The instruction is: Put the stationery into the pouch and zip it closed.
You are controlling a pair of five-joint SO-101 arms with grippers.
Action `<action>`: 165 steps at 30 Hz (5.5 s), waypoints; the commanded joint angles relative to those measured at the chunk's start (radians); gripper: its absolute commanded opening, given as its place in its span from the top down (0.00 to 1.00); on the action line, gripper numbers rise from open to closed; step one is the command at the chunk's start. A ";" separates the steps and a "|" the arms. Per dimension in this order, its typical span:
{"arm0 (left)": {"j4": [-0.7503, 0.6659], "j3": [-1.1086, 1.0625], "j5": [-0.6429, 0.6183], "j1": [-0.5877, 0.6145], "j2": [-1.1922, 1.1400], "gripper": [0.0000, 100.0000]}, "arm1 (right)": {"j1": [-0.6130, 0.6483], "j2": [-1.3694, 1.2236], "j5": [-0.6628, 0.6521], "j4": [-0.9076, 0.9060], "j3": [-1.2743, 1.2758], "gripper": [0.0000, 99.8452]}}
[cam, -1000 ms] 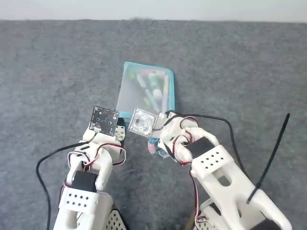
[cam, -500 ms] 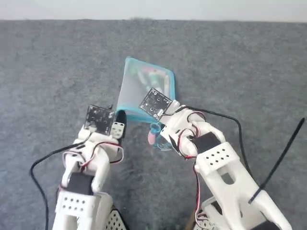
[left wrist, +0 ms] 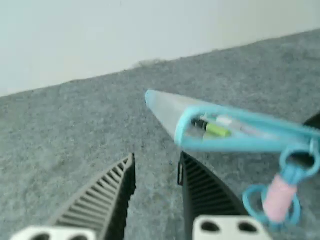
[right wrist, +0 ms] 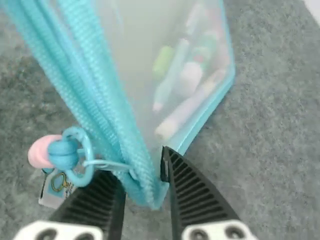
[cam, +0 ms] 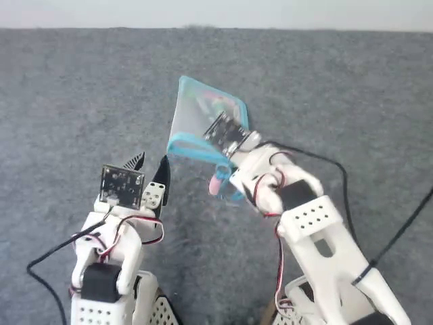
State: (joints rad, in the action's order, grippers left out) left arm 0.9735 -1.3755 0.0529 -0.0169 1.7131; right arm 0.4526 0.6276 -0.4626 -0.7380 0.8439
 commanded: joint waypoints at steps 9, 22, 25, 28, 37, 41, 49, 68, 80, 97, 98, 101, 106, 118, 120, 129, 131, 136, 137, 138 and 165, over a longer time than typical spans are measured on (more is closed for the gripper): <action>-0.026 -0.033 0.003 -0.229 0.011 0.82 | 0.018 0.008 0.121 -0.226 -0.272 0.99; -0.057 -0.036 0.023 -0.377 -0.110 0.75 | 0.091 0.015 0.123 -0.305 -0.270 0.99; -0.084 -0.062 0.025 -0.377 -0.109 0.77 | 0.125 0.015 0.123 -0.341 -0.273 0.99; -0.130 -0.091 0.026 -0.377 -0.110 0.82 | 0.163 0.015 0.123 -0.366 -0.273 0.99; -0.143 -0.099 0.026 -0.376 -0.110 0.84 | 0.176 0.015 0.115 -0.404 -0.269 0.99; -0.143 -0.099 0.094 -0.376 -0.110 0.94 | 0.171 0.015 0.091 -0.390 -0.219 0.99; -0.144 -0.093 0.132 -0.207 -0.104 0.99 | 0.097 0.002 0.014 -0.245 -0.041 0.99; -0.178 -0.097 0.130 -0.058 -0.104 0.99 | -0.176 0.004 -0.081 -0.193 0.124 0.99; -0.178 -0.097 0.130 -0.060 -0.104 0.99 | -0.308 0.004 -0.153 -0.191 0.164 0.99; -0.172 -0.153 0.132 -0.186 -0.104 0.72 | -0.209 0.015 -0.100 -0.237 0.158 0.77; -0.172 -0.153 0.132 -0.186 -0.104 0.72 | -0.209 0.015 -0.098 -0.237 0.157 0.77; -0.172 -0.153 0.129 -0.186 -0.104 0.72 | -0.208 0.016 -0.097 -0.237 0.155 0.77; -0.176 -0.153 0.129 -0.186 -0.104 0.72 | -0.208 0.016 -0.035 -0.239 0.132 0.77; -0.173 -0.136 0.132 -0.184 -0.103 0.72 | -0.205 0.016 0.089 -0.302 0.008 0.72; -0.172 -0.124 0.129 -0.184 -0.103 0.72 | -0.168 0.016 0.101 -0.302 0.009 0.72; -0.173 -0.108 0.127 -0.060 -0.101 0.72 | -0.021 0.016 0.137 -0.292 0.009 0.71; -0.172 -0.097 0.126 -0.020 -0.101 0.72 | -0.022 0.016 0.138 -0.292 0.009 0.71; -0.209 -0.079 0.037 0.109 -0.101 0.72 | -0.027 0.016 0.147 -0.292 -0.003 0.70; -0.236 -0.084 0.017 0.132 -0.101 0.72 | -0.038 0.019 0.152 -0.291 -0.008 0.69; -0.264 -0.094 0.005 0.152 -0.103 0.72 | -0.048 0.028 0.152 -0.285 -0.012 0.70; -0.391 -0.214 -0.414 0.181 -0.103 0.72 | -0.547 1.061 0.051 -0.326 0.671 0.94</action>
State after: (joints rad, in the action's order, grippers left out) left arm 0.6421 -1.5858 -0.3813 0.1611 1.6072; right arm -0.0675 1.5865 -0.3659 -1.0388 1.4699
